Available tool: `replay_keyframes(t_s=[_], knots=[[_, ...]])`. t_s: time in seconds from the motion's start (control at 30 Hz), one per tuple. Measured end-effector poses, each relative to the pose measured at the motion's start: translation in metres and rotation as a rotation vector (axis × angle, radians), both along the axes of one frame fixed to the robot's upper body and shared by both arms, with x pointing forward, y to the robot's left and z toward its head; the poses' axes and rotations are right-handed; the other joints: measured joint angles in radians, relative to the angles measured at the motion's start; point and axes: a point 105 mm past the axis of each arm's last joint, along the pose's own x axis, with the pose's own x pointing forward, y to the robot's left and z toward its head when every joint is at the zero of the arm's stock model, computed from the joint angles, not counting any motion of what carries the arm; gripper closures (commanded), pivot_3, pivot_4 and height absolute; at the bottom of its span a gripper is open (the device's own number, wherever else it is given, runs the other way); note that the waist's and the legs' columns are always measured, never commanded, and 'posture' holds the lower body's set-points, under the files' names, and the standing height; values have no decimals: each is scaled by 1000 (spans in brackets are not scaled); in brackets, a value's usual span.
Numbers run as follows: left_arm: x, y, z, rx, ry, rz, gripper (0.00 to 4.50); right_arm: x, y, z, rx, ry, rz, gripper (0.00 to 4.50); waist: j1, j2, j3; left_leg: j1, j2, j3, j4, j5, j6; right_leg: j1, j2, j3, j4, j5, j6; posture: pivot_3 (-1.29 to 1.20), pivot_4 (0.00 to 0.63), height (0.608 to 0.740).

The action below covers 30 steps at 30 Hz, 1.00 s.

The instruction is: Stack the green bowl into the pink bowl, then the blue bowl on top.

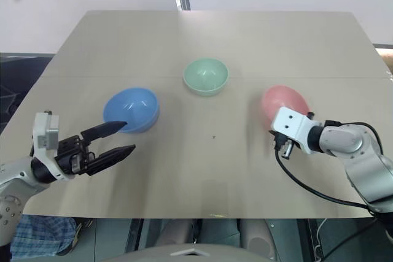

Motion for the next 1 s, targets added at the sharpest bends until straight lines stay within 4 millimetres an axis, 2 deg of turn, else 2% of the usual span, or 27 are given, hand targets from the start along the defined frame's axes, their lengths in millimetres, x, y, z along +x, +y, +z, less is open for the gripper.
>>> replay_keyframes(t_s=[0.1,0.2,0.27,0.37,0.77,0.83,0.87,0.93,0.97,1.0], knots=[[-2,-1,-1,2,11,-5,0,-8,36,22,-54,-100,236,4373,-5,0,0,0,0,0,0,0,0,0,0,-1,0,0,0,0,150,740],[-2,-2,-2,3,15,-13,0,-7,62,29,-100,-154,371,4373,-11,0,0,0,0,0,1,0,0,0,0,-1,0,0,0,0,150,740],[-1,-4,0,4,8,-22,0,-12,80,26,-112,-159,460,4373,-11,0,0,-1,0,-1,1,0,0,0,0,-3,0,0,0,0,150,740],[0,-4,1,4,7,-25,0,-20,92,12,-99,-85,512,4373,-9,0,0,-2,-1,-2,1,0,0,-1,-4,-7,-1,0,0,0,150,740],[-3,-1,0,18,48,-36,0,-28,105,-4,-17,62,471,4373,-15,0,0,-1,-1,-2,1,0,0,-2,-6,-7,1,0,0,0,150,740],[-3,0,1,21,46,-35,0,-32,109,-6,-10,78,481,3595,-16,0,0,-1,-1,-2,1,0,0,-2,-6,-8,1,0,0,0,150,740],[-3,0,1,21,47,-36,0,-34,111,-6,-6,79,485,3373,-16,0,0,-1,-1,-2,1,0,0,-2,-6,-8,1,0,0,0,150,740],[-3,-1,2,23,46,-38,0,-34,112,-6,-2,76,487,2449,-16,0,0,-1,-1,-2,1,0,0,-2,-6,-8,1,0,0,0,150,740],[-3,-1,2,24,46,-38,0,-34,112,-5,0,74,485,1774,-16,0,0,-1,-1,-2,1,0,0,-2,-6,-8,1,0,0,0,150,740],[-3,-1,2,23,46,-38,0,-34,112,-5,1,74,482,1610,-16,0,0,-1,-1,-2,1,0,0,-2,-6,-8,1,0,0,0,150,740]])
